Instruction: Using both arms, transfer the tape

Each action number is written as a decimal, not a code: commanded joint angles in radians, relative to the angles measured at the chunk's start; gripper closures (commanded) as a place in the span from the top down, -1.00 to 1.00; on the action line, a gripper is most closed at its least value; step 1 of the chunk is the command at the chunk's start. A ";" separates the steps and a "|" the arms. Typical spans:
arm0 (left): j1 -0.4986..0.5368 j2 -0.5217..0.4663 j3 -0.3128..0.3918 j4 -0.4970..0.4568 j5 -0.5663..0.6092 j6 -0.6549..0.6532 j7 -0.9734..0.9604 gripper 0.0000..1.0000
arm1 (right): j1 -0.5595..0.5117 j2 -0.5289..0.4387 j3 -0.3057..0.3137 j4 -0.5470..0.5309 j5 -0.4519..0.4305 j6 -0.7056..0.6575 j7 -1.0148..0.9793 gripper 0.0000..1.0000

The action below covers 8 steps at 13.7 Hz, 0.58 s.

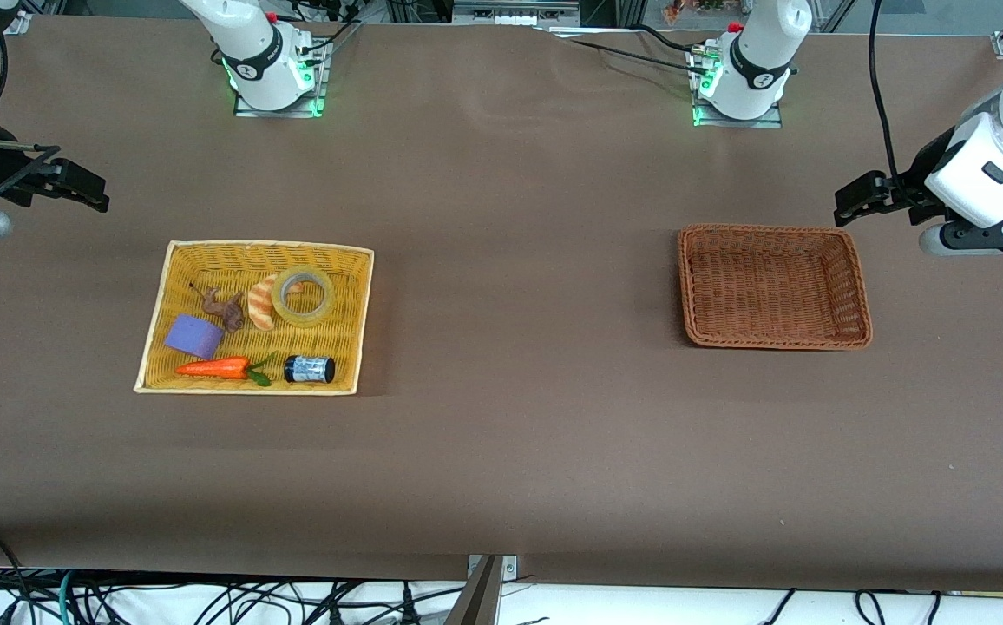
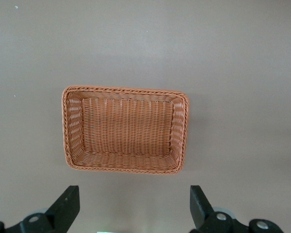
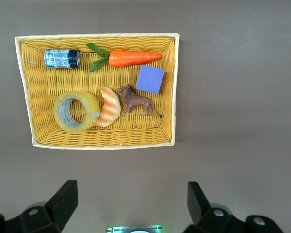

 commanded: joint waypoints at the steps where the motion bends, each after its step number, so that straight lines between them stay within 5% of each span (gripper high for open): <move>1: 0.002 0.013 -0.008 0.034 0.021 -0.021 0.008 1.00 | -0.013 0.011 0.011 0.029 0.014 -0.016 0.016 1.00; 8: 0.000 0.013 -0.009 0.034 0.021 -0.021 0.008 1.00 | -0.014 0.019 0.008 0.035 0.012 -0.013 0.012 1.00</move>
